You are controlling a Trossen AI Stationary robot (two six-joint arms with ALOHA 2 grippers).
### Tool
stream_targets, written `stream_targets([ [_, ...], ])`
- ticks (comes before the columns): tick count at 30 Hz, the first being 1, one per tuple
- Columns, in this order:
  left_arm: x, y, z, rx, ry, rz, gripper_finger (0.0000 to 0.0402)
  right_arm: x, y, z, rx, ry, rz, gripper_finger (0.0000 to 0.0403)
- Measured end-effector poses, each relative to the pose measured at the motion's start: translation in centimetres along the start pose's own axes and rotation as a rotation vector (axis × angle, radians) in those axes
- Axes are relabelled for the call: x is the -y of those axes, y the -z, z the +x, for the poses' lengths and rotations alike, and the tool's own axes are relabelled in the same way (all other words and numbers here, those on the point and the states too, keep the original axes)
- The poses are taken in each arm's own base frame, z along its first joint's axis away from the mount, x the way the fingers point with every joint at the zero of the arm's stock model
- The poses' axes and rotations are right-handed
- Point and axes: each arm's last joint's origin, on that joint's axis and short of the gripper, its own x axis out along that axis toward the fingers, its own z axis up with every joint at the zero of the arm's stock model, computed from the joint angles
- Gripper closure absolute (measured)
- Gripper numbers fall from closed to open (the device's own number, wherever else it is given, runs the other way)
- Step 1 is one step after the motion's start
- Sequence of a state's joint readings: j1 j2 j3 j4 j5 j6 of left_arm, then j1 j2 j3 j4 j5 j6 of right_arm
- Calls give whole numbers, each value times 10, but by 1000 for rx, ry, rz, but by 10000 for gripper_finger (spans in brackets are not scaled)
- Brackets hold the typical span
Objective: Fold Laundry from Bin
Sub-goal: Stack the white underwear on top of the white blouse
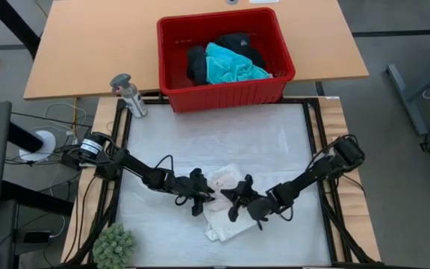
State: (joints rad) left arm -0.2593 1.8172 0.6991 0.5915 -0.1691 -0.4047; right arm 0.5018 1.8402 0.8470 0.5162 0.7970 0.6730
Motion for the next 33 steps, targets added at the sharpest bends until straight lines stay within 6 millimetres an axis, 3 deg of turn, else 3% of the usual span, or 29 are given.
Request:
stream_targets([
  [7, -1, 0, 0, 2, -22, 0, 269, 4, 49, 15, -86, 38, 38, 388],
  [12, -2, 1, 0, -5, -31, 2, 269, 9, 66, 20, -112, 59, 73, 388],
  [17, -3, -4, -3, 7, -26, -6, 269, 3, 47, 13, -115, 18, 56, 377],
  [22, -4, -31, -21, 89, -19, -31, 269, -8, 8, -4, -57, -50, -2, 383],
  [25, -4, -48, -36, 150, -10, -50, 269, -9, -3, -10, -39, -55, -49, 387],
  [29, 20, -57, -51, 243, 75, -10, 275, -6, -8, -12, -31, -17, -70, 376],
  [33, 49, -35, -51, 215, 90, 75, 309, -5, -15, -21, 7, 49, -41, 376],
])
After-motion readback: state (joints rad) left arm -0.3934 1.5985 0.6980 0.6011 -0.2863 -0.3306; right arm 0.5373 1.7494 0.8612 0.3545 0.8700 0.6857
